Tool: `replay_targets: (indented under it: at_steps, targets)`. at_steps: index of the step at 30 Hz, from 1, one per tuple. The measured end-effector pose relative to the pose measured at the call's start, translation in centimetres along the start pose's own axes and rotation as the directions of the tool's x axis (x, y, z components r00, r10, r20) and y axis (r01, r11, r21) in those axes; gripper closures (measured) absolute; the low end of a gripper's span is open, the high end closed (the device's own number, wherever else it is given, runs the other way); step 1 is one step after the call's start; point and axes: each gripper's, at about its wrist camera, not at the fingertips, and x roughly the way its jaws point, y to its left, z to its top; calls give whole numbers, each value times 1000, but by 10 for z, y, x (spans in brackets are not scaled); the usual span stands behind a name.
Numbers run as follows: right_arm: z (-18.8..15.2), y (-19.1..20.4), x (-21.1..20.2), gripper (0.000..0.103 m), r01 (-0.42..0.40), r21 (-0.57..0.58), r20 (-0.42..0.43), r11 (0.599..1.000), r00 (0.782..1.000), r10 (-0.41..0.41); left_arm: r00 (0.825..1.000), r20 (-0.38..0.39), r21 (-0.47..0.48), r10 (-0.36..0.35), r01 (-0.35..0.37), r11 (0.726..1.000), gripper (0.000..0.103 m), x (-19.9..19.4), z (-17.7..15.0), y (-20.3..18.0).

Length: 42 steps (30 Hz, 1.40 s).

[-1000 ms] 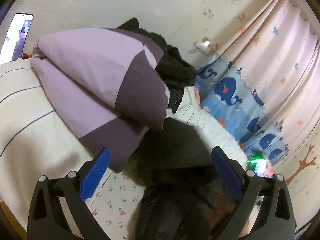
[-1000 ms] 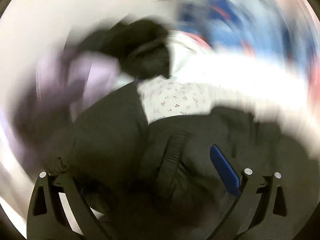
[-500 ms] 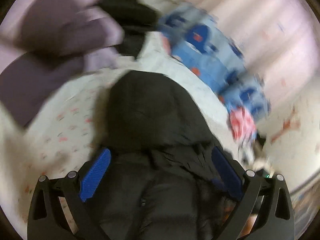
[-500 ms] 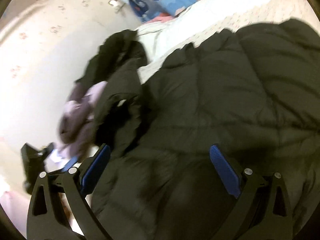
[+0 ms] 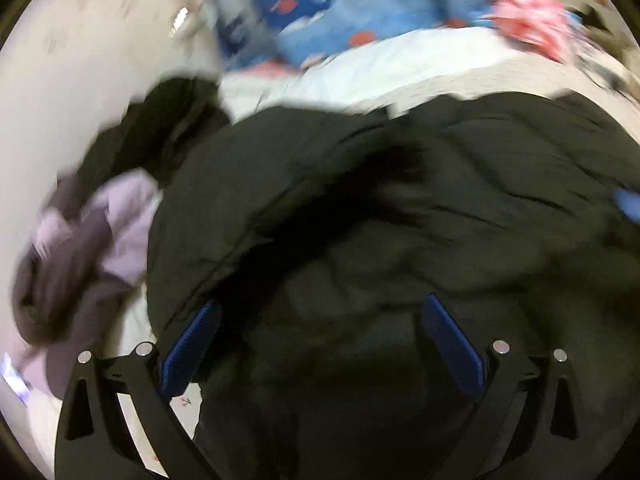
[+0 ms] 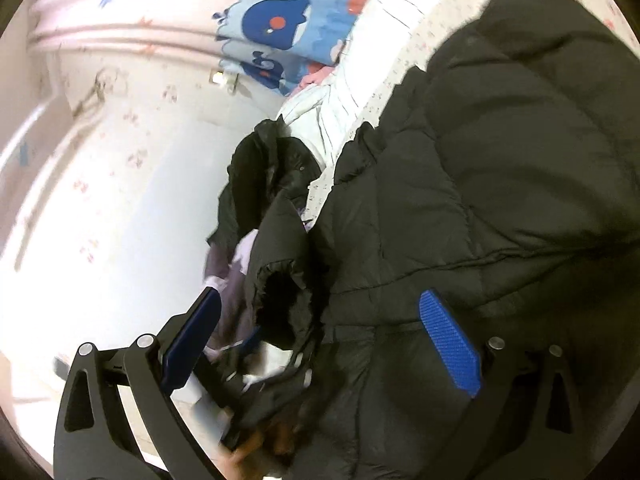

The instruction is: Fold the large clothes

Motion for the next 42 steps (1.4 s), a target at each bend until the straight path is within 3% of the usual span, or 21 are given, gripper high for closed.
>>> replay_targets:
  at_steps: [2, 4, 5, 9, 11, 12, 13, 15, 16, 18, 23, 28, 30, 32, 34, 35, 37, 38, 40, 41, 42]
  targets:
    - [2, -2, 2, 7, -12, 22, -7, 1000, 1000, 12, 988, -119, -87, -93, 83, 993, 25, 29, 4, 25]
    - [-1, 0, 0, 7, -12, 9, -15, 1000, 1000, 12, 965, -160, -208, -206, 171, 963, 75, 43, 3, 51]
    - [-1, 2, 1, 7, -13, -1, -20, 1000, 1000, 13, 956, -158, -277, -246, 196, 941, 85, 43, 4, 68]
    - [-10, 14, 8, 7, -10, -61, -52, 998, 999, 7, 938, 30, -517, -346, 311, 798, 92, 13, -4, 138]
    - [-17, 21, 17, 7, -14, -97, -82, 995, 997, 6, 884, 202, -622, -422, 448, 642, 92, -4, -17, 177]
    - [-22, 26, 23, 7, -25, -122, -109, 992, 994, 12, 839, 299, -670, -455, 524, 526, 92, -10, -27, 197]
    - [-26, 30, 29, 7, -40, -139, -132, 989, 991, 21, 759, 438, -703, -481, 623, 342, 92, -15, -45, 222]
    - [-39, 39, 42, 7, -82, -183, -194, 980, 980, 46, 651, 606, -697, -457, 712, 90, 92, -15, -75, 249]
    - [-46, 44, 47, 7, -103, -199, -222, 975, 973, 57, 611, 660, -681, -436, 733, -3, 92, -14, -90, 258]
    - [-60, 52, 61, 7, -159, -208, -294, 965, 951, 93, 561, 717, -650, -414, 753, -106, 92, -9, -112, 263]
    - [-88, 67, 135, 7, -298, -51, -447, 953, 860, 245, 475, 753, -616, -454, 751, -236, 92, 7, -136, 250]
    - [-106, 79, 244, 7, -389, 272, -460, 880, 751, 474, 380, 803, -533, -460, 802, -269, 92, -14, -126, 256]
    - [-110, 84, 268, 7, -417, 331, -433, 847, 730, 528, 372, 805, -525, -463, 810, -261, 92, -21, -125, 258]
    - [-107, 94, 286, 7, -463, 372, -380, 804, 714, 587, 397, 784, -548, -477, 803, -233, 92, -24, -124, 259]
    - [-98, 106, 295, 8, -508, 363, -331, 781, 713, 618, 445, 739, -593, -506, 785, -177, 92, -27, -121, 261]
    - [-92, 114, 297, 19, -517, 335, -325, 788, 722, 611, 474, 705, -621, -527, 772, -137, 91, -29, -119, 263]
    - [-80, 131, 298, 62, -519, 228, -348, 824, 747, 567, 522, 641, -662, -563, 747, -62, 83, -36, -114, 266]
    - [-73, 137, 295, 82, -494, 170, -354, 853, 777, 521, 556, 603, -683, -572, 730, -11, 65, -40, -114, 267]
    - [-57, 144, 282, 88, -454, 88, -344, 887, 821, 455, 668, 510, -726, -543, 672, 145, 29, -60, -113, 277]
    - [-45, 147, 272, 90, -436, 40, -330, 899, 844, 423, 706, 488, -731, -513, 652, 202, 26, -69, -112, 281]
    - [-36, 149, 262, 91, -422, 10, -319, 906, 858, 403, 765, 458, -733, -453, 613, 295, 22, -85, -114, 290]
